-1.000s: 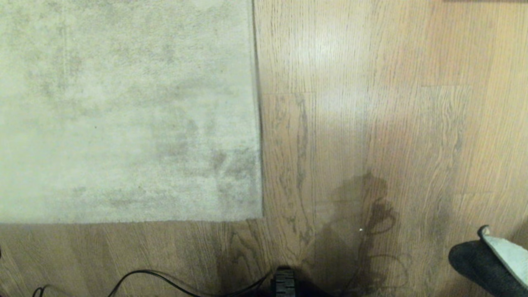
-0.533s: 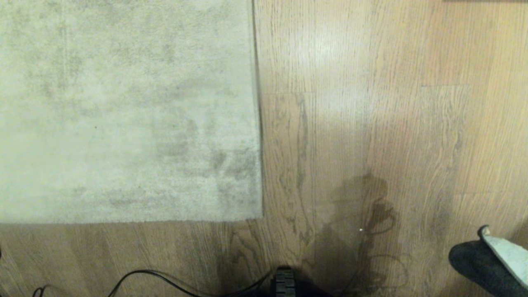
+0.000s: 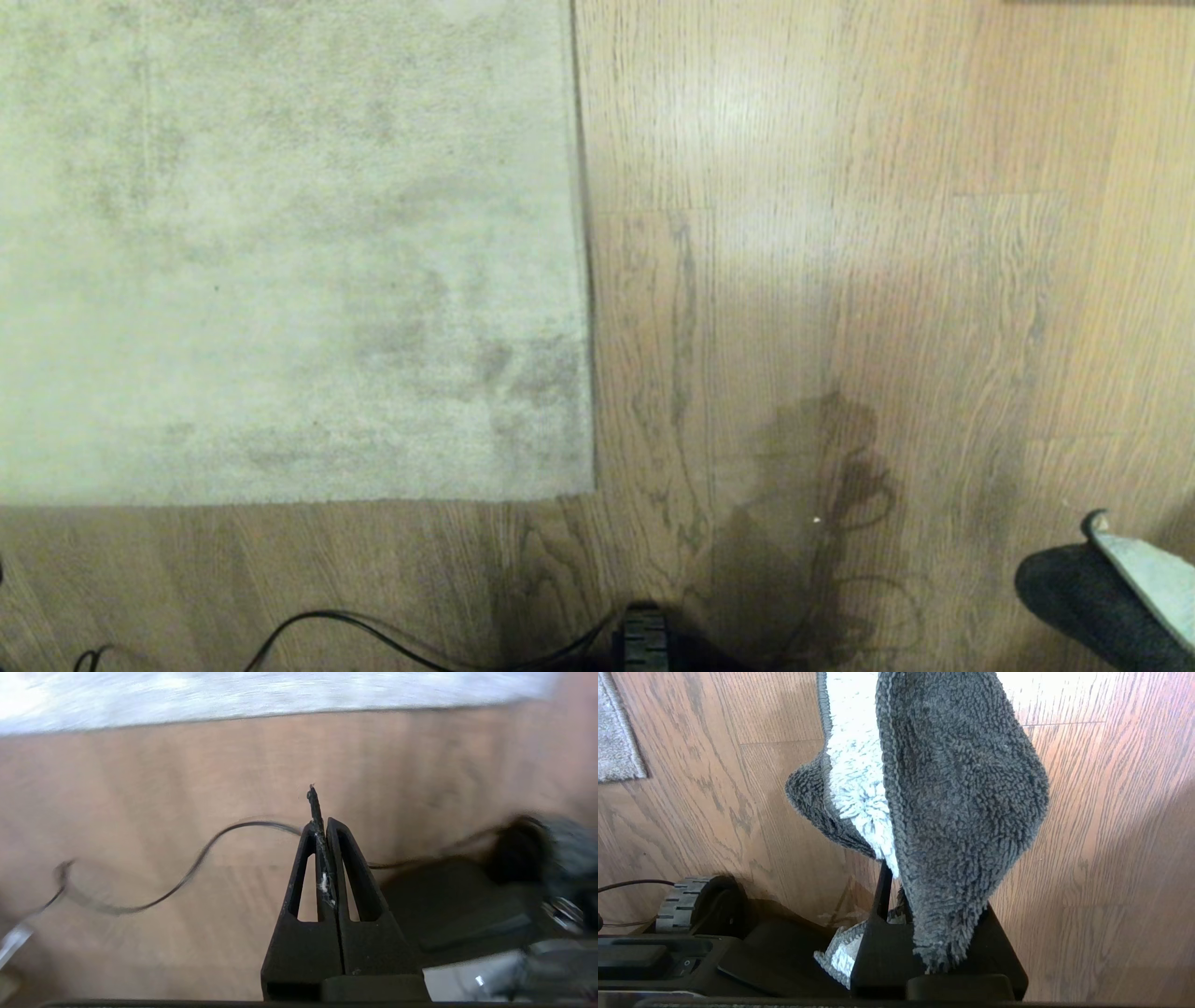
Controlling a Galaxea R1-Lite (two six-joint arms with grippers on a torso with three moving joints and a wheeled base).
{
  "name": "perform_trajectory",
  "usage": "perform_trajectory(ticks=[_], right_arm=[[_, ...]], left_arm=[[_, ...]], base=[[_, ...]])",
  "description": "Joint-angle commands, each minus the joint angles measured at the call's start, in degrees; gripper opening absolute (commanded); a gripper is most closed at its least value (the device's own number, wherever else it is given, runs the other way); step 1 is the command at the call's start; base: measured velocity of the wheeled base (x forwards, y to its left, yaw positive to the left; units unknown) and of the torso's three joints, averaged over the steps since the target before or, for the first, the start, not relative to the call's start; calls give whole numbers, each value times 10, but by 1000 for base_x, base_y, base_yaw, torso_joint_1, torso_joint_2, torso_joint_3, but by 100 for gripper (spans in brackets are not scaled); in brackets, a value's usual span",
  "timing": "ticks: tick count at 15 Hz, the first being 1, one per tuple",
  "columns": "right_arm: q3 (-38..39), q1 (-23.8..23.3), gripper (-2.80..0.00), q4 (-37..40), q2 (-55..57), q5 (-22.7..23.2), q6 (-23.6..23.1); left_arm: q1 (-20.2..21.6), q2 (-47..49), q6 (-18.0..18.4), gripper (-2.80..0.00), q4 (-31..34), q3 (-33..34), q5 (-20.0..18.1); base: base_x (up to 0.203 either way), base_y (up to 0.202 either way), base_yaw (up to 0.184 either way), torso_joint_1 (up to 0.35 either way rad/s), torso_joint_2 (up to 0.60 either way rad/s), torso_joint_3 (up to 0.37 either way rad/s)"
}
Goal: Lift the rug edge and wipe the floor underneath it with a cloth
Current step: Put down the rag
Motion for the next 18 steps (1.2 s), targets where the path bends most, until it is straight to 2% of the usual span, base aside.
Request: perform_trajectory(ticks=[1,6,8,18], right_arm=[[0,0,-280,0,0,0,0],[0,0,-280,0,0,0,0],[0,0,-280,-1,1,0,1],[0,0,-280,-1,1,0,0]], left_arm=[[-19,-30,0,-280,0,0,0],[-10,-149,-5,-280,0,0,3],[-11,-154,-14,-280,0,0,8],[-11,-154,-15,-280,-1,0,8]], base=[[0,0,0,0,0,0],[0,0,0,0,0,0],[0,0,0,0,0,0],[0,0,0,0,0,0]])
